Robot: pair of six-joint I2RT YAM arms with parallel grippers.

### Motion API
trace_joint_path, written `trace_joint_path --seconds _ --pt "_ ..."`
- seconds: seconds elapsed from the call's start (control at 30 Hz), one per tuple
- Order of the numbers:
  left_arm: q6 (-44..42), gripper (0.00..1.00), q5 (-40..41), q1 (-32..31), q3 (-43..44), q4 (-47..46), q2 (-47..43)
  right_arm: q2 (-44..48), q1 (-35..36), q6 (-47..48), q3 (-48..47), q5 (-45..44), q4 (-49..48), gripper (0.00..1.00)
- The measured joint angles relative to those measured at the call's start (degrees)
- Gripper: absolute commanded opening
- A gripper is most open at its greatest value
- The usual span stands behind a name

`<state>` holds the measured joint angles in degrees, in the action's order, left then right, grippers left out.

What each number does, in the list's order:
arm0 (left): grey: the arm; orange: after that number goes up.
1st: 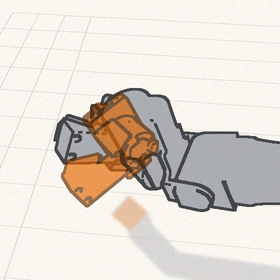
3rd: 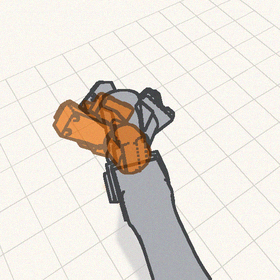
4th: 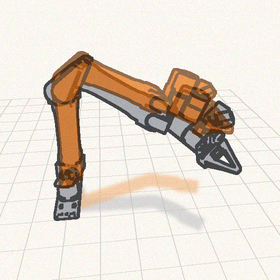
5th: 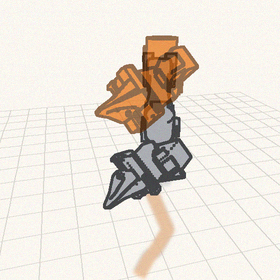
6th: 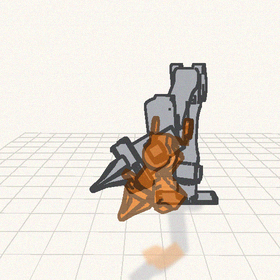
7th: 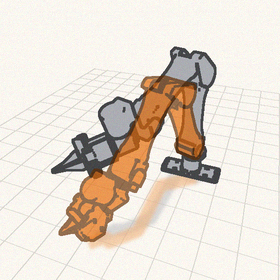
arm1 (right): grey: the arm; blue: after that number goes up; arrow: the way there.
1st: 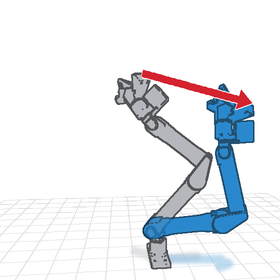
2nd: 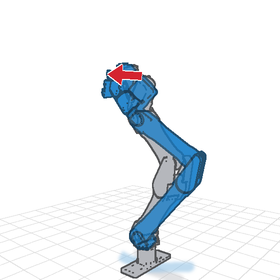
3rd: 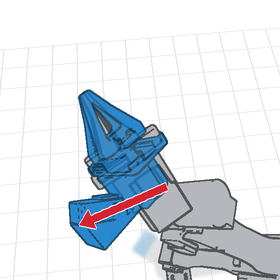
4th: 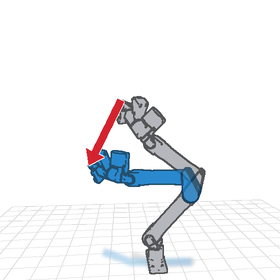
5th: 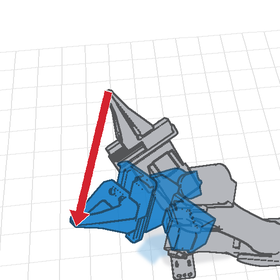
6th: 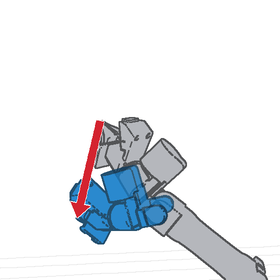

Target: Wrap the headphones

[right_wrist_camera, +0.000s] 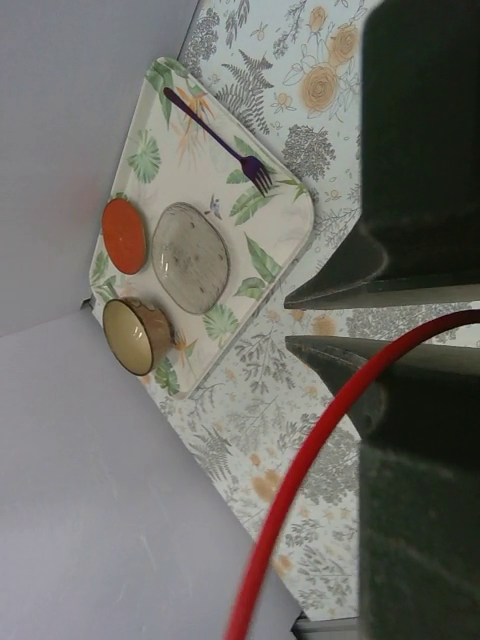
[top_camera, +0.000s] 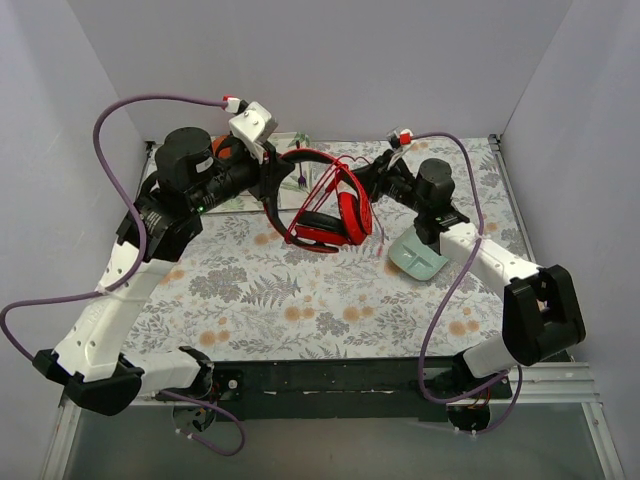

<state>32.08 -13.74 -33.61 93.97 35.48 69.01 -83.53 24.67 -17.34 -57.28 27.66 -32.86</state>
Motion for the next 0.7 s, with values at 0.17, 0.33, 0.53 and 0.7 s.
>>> trace_joint_path --seconds 0.17,0.33,0.53,0.7 --pt "1.2 0.0 -0.09 -0.02 3.3 -0.74 1.88 -1.46 0.87 -5.53 1.92 -3.63 -7.17 0.29" --pt "2.34 0.0 1.16 -0.02 6.43 -1.29 4.35 -1.62 2.1 -7.78 3.91 -6.27 -11.45 0.33" --pt "3.04 0.0 2.58 -0.02 8.94 -1.97 5.53 -4.55 3.19 -8.63 6.67 -6.71 -13.27 0.37" --pt "3.04 0.0 3.43 -0.04 9.18 -2.54 5.53 -5.6 3.8 -8.35 7.58 -5.29 -14.36 0.37"
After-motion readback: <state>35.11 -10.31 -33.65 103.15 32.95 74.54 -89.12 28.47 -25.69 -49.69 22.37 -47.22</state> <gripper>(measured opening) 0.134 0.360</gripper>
